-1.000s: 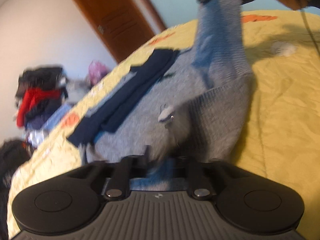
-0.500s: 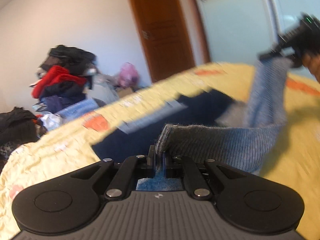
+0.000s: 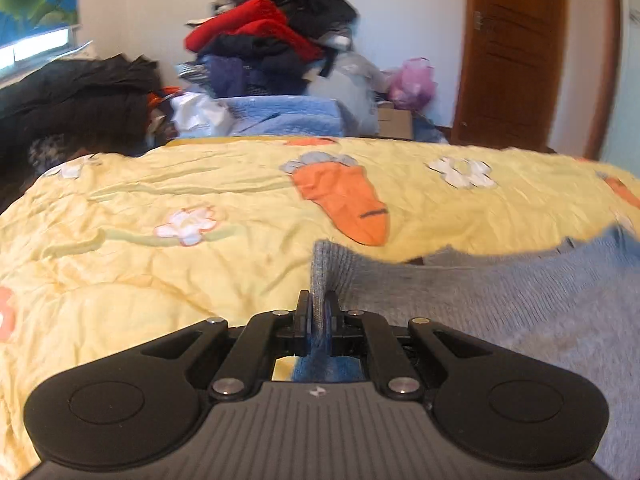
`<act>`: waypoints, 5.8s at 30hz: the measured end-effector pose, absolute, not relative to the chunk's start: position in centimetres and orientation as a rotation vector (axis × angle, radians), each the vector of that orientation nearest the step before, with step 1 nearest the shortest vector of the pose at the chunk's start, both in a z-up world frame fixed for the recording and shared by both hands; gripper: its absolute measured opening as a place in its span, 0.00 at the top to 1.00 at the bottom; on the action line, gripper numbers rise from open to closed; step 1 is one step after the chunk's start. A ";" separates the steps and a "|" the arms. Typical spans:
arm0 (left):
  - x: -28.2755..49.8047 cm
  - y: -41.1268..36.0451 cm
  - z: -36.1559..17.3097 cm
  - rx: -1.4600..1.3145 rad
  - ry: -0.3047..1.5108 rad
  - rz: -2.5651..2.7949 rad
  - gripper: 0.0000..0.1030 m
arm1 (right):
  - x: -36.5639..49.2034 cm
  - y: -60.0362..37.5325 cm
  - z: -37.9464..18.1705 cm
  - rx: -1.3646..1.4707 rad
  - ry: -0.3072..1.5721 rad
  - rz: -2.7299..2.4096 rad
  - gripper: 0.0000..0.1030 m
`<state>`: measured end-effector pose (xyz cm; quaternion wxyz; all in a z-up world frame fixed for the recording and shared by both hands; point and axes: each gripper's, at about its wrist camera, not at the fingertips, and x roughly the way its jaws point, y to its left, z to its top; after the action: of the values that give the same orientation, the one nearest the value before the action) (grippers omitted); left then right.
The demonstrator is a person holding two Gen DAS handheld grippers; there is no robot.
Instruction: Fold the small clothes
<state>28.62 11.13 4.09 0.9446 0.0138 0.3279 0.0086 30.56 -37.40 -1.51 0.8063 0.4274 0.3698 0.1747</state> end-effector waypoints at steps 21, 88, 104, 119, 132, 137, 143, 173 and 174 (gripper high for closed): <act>31.8 9.9 2.5 0.158 0.668 0.041 0.96 | 35.3 -31.3 0.1 0.327 0.791 0.302 0.87; 9.1 13.8 -1.7 -1.149 0.647 -0.131 0.23 | 10.6 -33.6 -3.5 0.968 0.631 0.190 0.25; 9.1 12.8 -1.0 -1.101 0.648 0.084 0.24 | 11.3 -33.4 -3.8 0.990 0.613 0.210 0.25; 12.2 9.6 0.0 -0.756 0.537 0.237 0.37 | 12.9 -32.4 -4.0 1.011 0.604 0.205 0.29; 11.3 12.3 2.7 -0.825 0.549 0.140 0.95 | 12.4 -31.2 -3.2 0.949 0.614 0.221 0.83; 7.3 13.2 5.8 -0.824 0.498 0.080 0.95 | 9.9 -31.3 -0.2 0.935 0.576 0.318 0.83; -1.1 15.3 5.0 -0.818 0.562 0.087 0.95 | 2.4 -32.0 0.2 0.966 0.652 0.429 0.83; 16.7 14.3 3.9 -0.175 0.711 0.034 0.20 | 18.6 -29.5 0.2 0.245 0.846 0.329 0.28; 17.3 14.2 3.4 -0.172 0.734 0.028 0.20 | 18.9 -29.2 0.0 0.249 0.852 0.334 0.29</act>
<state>17.34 14.16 3.36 0.9297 -0.0840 0.3583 0.0134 18.89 -29.17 -0.04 0.8897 0.1199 0.4102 0.1608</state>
